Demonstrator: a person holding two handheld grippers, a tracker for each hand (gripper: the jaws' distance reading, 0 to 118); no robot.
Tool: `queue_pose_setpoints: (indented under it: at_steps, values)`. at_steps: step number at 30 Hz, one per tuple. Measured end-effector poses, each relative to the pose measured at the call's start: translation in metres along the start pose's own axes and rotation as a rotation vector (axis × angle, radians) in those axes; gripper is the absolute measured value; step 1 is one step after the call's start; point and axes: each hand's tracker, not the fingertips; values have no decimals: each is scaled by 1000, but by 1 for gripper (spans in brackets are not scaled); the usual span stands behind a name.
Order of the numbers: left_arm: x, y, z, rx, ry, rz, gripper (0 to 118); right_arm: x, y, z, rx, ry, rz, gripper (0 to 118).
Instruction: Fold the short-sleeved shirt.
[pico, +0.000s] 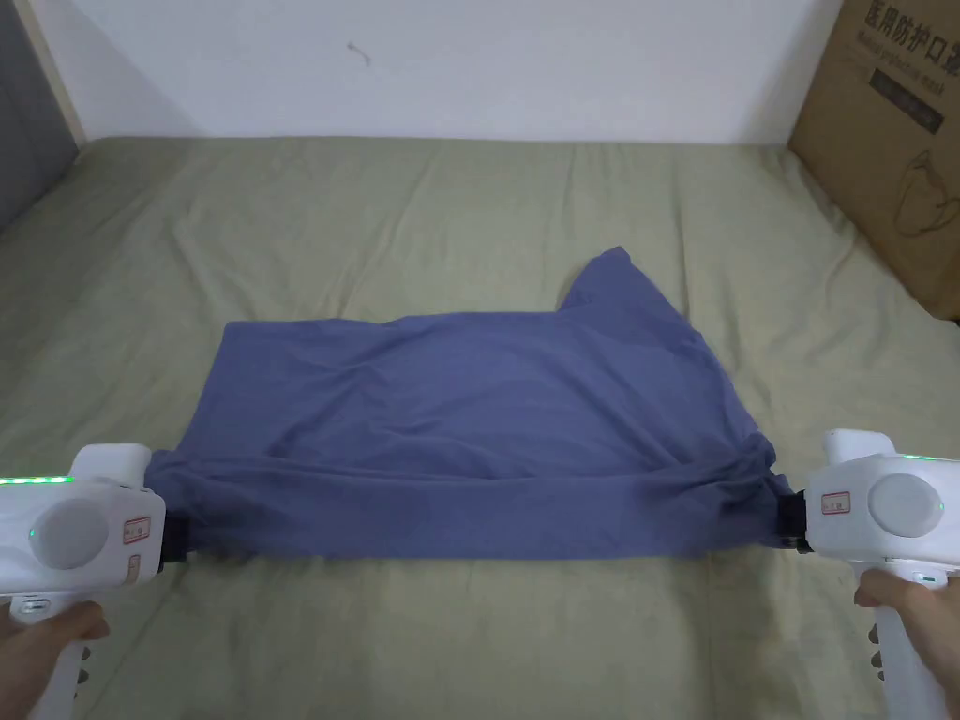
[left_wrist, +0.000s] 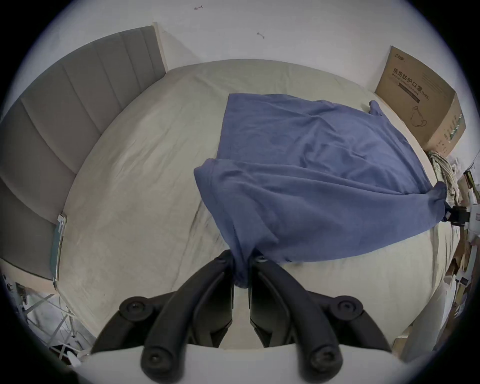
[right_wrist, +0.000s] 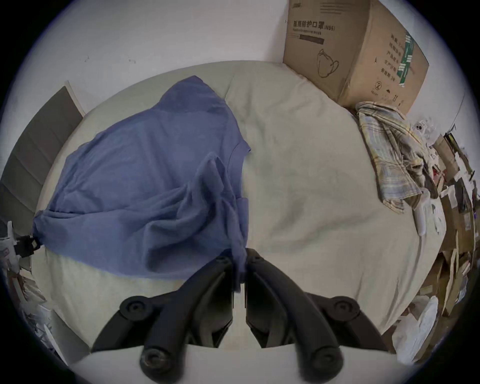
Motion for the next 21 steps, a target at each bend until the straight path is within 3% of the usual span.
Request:
queue_pose_setpoints:
  at_steps: [4, 8, 11, 14, 19, 20, 21]
  values:
    - [-4, -8, 6, 1, 8, 0, 9, 6, -16, 13, 11, -24, 14, 7]
    - [-9, -21, 8, -13, 4, 3, 9, 18, -41, 16, -23, 19, -43, 7]
    - [-11, -31, 1, -45, 12, -12, 9, 23, -60, 7, -61, 5, -31, 7]
    - [-11, -38, -10, -81, 23, -24, 9, 27, -69, -4, -83, 20, -87, 7]
    - [-4, -35, -13, -81, 66, -33, 9, 27, -62, -4, -76, 16, -68, 7]
    - [-3, -34, -13, -81, 64, -39, 10, 27, -62, -2, -65, 20, -65, 10]
    - [-3, -34, -13, -84, 62, -40, 19, 27, -61, 5, -54, 34, -69, 28]
